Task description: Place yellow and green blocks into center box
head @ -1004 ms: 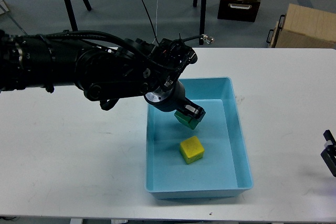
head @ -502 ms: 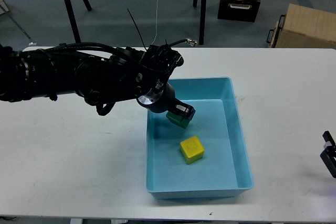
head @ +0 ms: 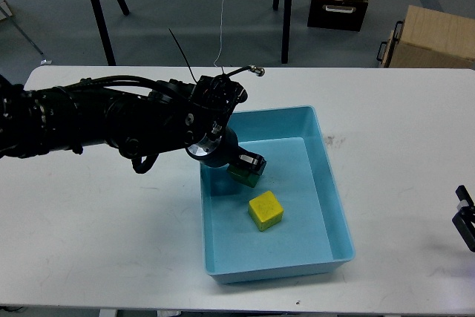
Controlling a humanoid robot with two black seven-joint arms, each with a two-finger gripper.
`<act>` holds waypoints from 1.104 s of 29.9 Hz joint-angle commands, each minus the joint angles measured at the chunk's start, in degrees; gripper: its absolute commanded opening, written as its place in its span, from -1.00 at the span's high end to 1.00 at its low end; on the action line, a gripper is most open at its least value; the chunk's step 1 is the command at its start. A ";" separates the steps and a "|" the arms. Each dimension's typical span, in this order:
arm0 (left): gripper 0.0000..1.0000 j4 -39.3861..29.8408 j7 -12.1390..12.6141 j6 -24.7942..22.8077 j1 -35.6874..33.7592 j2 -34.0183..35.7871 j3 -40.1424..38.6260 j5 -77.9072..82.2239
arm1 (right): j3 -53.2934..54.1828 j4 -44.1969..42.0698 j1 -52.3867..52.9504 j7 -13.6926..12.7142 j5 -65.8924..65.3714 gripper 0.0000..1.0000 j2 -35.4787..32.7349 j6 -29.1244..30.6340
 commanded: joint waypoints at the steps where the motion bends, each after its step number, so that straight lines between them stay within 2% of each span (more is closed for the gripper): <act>1: -0.31 -0.02 -0.23 0.01 -0.03 0.00 -0.27 -0.09 | 0.00 0.00 0.00 0.00 0.00 -0.97 0.00 0.00; 5: -0.49 0.07 -0.41 0.01 -0.12 0.00 -1.23 -0.18 | -0.08 0.00 0.00 0.00 0.00 -0.97 0.00 0.00; 8: -0.54 0.42 -0.93 0.01 -0.64 0.00 -1.94 -0.27 | 0.00 0.00 0.09 0.00 0.00 -0.97 0.00 0.00; 11: -0.62 0.68 -3.39 0.01 -2.30 0.00 -2.29 -0.53 | 0.00 0.00 0.09 0.00 0.00 -0.97 0.00 0.00; 14: -0.62 0.69 -6.38 0.01 -7.48 0.00 -5.18 -0.88 | -0.08 0.09 0.09 0.00 -0.09 -0.97 0.00 0.00; 16: -0.62 0.77 -7.00 0.01 -8.72 0.00 -7.81 -0.97 | -0.17 0.09 0.09 0.00 -0.09 -0.97 0.00 0.00; 18: -0.62 1.39 -6.92 0.01 -8.29 0.00 -13.16 -0.71 | -0.08 0.17 0.09 0.00 -0.09 -0.97 0.00 0.00; 22: -0.62 2.27 -6.04 0.01 -6.63 0.00 -29.85 -0.62 | -0.26 0.17 0.09 0.00 -0.09 -0.97 0.00 0.00; 27: -0.62 2.09 -6.91 0.01 -1.88 6.75 -44.98 -1.06 | -0.61 0.17 0.09 0.00 -0.18 -0.97 0.09 0.00; 33: -0.63 2.27 -7.35 0.01 4.53 13.26 -60.27 -9.75 | -0.61 0.09 0.79 0.00 -0.52 -0.97 0.17 0.00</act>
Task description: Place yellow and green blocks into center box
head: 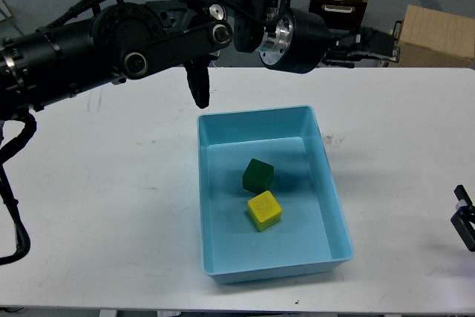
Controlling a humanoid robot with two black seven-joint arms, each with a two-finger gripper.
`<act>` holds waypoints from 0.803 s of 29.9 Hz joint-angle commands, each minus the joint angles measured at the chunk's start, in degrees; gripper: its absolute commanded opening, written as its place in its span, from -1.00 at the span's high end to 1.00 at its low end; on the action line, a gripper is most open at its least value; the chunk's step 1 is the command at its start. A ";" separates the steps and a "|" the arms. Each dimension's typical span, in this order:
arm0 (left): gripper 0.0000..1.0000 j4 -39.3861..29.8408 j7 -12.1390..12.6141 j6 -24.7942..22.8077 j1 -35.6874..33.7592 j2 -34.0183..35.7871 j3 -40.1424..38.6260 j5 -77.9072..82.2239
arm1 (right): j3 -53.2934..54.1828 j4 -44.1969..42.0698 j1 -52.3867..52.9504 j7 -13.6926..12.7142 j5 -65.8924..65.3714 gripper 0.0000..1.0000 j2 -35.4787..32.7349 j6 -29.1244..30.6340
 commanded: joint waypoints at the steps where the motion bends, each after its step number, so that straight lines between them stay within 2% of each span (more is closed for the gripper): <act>1: -0.64 0.27 -0.76 -0.01 5.02 4.32 -10.49 -4.71 | 0.00 -0.10 0.32 0.00 -0.44 -0.97 0.16 0.00; 4: -0.68 2.19 -1.82 -0.01 11.96 6.87 -21.81 -4.80 | 0.08 -0.19 0.50 0.09 -0.53 -0.97 0.34 0.00; 11: -0.70 1.68 -1.82 -0.01 31.11 13.02 -51.17 -6.11 | 0.43 -0.28 3.57 0.44 -4.12 -0.97 -0.01 0.00; 18: -0.73 -7.37 -1.38 -0.01 48.26 14.88 -68.15 -12.44 | 0.53 0.16 4.98 0.62 -4.22 -0.97 0.95 0.00; 21: -0.73 -12.28 -1.38 -0.01 56.51 12.86 -75.27 -12.71 | 0.09 0.43 4.98 0.62 -4.30 -0.97 2.79 0.00; 24: -0.73 -20.01 -1.29 -0.01 66.79 8.47 -80.55 -14.20 | 0.00 0.78 4.28 0.62 -4.31 -0.97 2.98 0.00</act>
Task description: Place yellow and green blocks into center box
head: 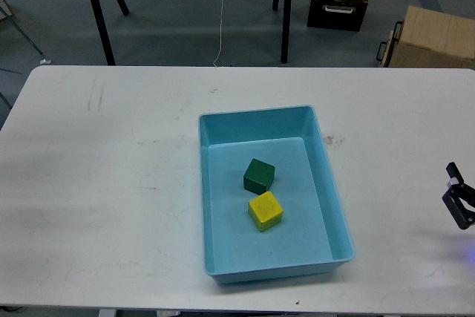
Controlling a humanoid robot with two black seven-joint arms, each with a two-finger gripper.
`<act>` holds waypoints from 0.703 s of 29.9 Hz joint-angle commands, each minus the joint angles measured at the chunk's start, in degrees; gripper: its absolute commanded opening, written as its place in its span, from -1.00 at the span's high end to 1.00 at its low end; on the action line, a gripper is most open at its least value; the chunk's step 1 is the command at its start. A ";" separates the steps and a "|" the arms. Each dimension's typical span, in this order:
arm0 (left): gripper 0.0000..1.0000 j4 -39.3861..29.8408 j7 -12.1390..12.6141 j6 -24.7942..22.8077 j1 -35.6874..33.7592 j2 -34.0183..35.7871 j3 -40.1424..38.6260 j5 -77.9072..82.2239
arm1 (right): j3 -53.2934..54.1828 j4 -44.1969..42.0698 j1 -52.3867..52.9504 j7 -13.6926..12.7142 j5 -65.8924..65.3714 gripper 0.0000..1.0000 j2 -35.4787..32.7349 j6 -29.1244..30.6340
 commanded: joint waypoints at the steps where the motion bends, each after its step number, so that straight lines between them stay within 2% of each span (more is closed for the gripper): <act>1: -0.73 -10.21 0.08 0.00 13.35 -5.06 -6.21 -1.59 | 0.04 0.34 -0.67 -0.01 -0.03 -0.97 0.10 0.00; 5: -0.73 -21.82 0.78 0.00 27.59 -11.91 -6.75 -1.68 | 1.09 2.18 -1.98 -0.01 -0.12 -0.97 -0.26 0.00; 9: -0.80 -28.87 3.42 0.00 37.80 -15.97 -6.31 -2.56 | 1.80 3.94 -3.74 -0.01 -0.12 -0.97 -0.08 0.00; 16: -0.98 -29.93 4.04 0.00 49.50 -17.64 -2.00 -5.98 | 1.27 6.84 -9.71 -0.01 -0.29 -0.97 0.62 0.00; 21: -0.98 -29.67 3.86 0.00 56.27 -17.56 2.48 -10.73 | 1.88 10.01 -13.49 -0.09 -0.38 -0.97 0.62 0.00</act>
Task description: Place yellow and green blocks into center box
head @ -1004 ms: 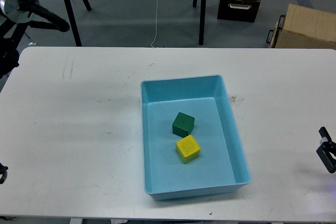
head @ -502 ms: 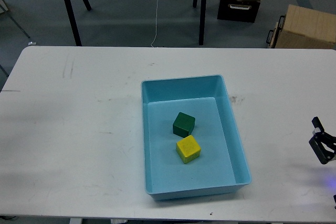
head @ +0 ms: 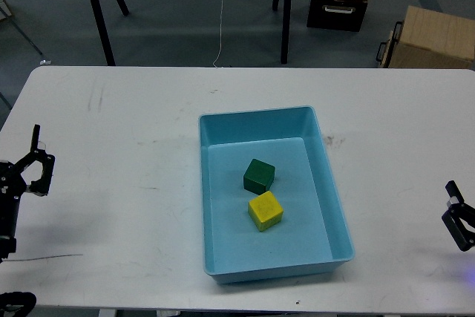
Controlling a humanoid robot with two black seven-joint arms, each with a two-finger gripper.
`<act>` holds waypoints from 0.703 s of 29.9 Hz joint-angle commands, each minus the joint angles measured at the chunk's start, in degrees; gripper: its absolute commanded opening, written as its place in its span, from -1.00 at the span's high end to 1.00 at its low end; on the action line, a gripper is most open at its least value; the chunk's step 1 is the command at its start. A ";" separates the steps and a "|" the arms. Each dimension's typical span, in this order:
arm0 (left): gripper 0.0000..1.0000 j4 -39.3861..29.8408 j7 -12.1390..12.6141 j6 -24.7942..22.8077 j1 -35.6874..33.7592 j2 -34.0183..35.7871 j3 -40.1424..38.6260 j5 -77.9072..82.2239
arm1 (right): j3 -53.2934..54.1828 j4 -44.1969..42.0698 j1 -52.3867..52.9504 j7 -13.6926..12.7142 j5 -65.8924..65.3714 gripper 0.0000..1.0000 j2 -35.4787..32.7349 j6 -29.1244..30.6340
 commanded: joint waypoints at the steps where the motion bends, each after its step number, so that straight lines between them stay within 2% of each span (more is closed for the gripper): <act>1: -0.98 0.21 -0.03 0.00 4.97 0.11 2.22 -2.67 | 0.29 1.98 -2.67 -0.09 -0.08 -0.97 0.01 0.00; 6: -0.98 0.39 -0.38 0.00 7.88 -0.06 2.39 -3.98 | 0.55 2.06 -3.64 -0.09 -0.26 -0.97 0.01 0.00; 21: -0.99 0.47 -0.29 0.00 7.53 -0.24 4.94 -4.16 | 1.25 2.86 -3.20 -0.09 -0.44 -0.97 0.62 0.00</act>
